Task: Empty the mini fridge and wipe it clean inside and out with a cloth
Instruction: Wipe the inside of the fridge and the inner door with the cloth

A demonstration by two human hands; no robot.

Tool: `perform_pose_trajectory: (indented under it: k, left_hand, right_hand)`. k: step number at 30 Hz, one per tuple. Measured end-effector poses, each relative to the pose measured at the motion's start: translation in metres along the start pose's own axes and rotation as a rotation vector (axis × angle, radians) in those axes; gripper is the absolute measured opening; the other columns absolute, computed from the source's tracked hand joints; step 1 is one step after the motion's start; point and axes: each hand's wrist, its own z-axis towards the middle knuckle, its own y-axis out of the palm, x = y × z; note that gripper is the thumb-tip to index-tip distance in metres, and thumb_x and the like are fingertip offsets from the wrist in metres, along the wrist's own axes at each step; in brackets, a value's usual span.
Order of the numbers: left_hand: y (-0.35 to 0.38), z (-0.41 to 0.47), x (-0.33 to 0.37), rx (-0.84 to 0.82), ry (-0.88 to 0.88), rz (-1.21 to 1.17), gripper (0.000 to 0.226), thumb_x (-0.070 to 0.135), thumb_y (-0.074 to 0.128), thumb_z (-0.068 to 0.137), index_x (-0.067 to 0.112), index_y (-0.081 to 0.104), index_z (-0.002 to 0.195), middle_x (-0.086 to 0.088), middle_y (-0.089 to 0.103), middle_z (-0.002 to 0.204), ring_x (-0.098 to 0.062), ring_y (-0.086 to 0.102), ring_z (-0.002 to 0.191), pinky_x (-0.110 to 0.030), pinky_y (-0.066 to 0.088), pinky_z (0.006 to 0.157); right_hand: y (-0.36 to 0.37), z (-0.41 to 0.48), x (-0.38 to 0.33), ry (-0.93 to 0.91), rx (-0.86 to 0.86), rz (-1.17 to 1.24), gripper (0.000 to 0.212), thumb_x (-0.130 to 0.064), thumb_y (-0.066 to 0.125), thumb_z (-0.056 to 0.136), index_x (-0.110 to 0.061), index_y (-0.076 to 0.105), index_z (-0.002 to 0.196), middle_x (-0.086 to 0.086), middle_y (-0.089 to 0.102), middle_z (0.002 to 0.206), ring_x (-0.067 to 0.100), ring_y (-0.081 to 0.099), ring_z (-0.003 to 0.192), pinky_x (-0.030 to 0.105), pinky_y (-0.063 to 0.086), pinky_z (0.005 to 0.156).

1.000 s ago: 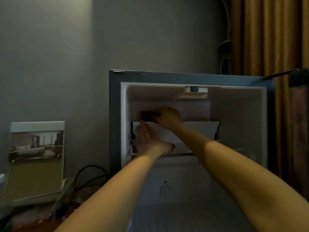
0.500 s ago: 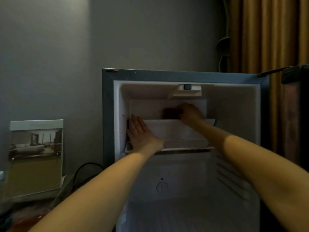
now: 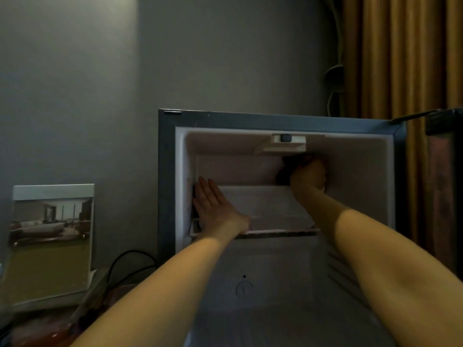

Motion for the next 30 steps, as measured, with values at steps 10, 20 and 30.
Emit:
perform_pose_trajectory:
  k: [10, 20, 30]
  left_hand:
    - [0.013, 0.007, -0.001, 0.058, 0.01, -0.056, 0.116, 0.052, 0.057, 0.083, -0.003, -0.023, 0.146, -0.022, -0.031, 0.153, -0.036, -0.025, 0.143, -0.045, -0.006, 0.119]
    - [0.009, 0.003, -0.001, 0.043, -0.024, -0.05, 0.107, 0.046, 0.052, 0.087, 0.001, -0.026, 0.145, -0.019, -0.03, 0.153, -0.033, -0.025, 0.144, -0.046, -0.004, 0.119]
    - [0.002, 0.002, -0.003, -0.017, 0.0, -0.046, 0.113, 0.05, 0.056, 0.086, 0.0, -0.027, 0.145, -0.018, -0.036, 0.151, -0.033, -0.029, 0.142, -0.047, -0.006, 0.118]
  right_hand:
    - [0.049, -0.069, -0.034, -0.275, -0.32, 0.088, 0.022, -0.016, 0.056, 0.091, -0.004, 0.072, 0.099, 0.02, 0.07, 0.104, 0.034, 0.064, 0.098, 0.034, 0.048, 0.077]
    - [0.063, -0.093, -0.061, -0.738, -0.938, 0.001, 0.031, 0.012, 0.048, 0.091, 0.008, 0.062, 0.118, 0.024, 0.056, 0.129, 0.023, 0.055, 0.114, 0.025, 0.04, 0.092]
    - [-0.009, 0.001, 0.018, -0.605, -0.536, -0.25, 0.034, -0.001, 0.047, 0.095, -0.008, 0.063, 0.124, 0.028, 0.047, 0.133, 0.041, 0.047, 0.12, 0.033, 0.038, 0.098]
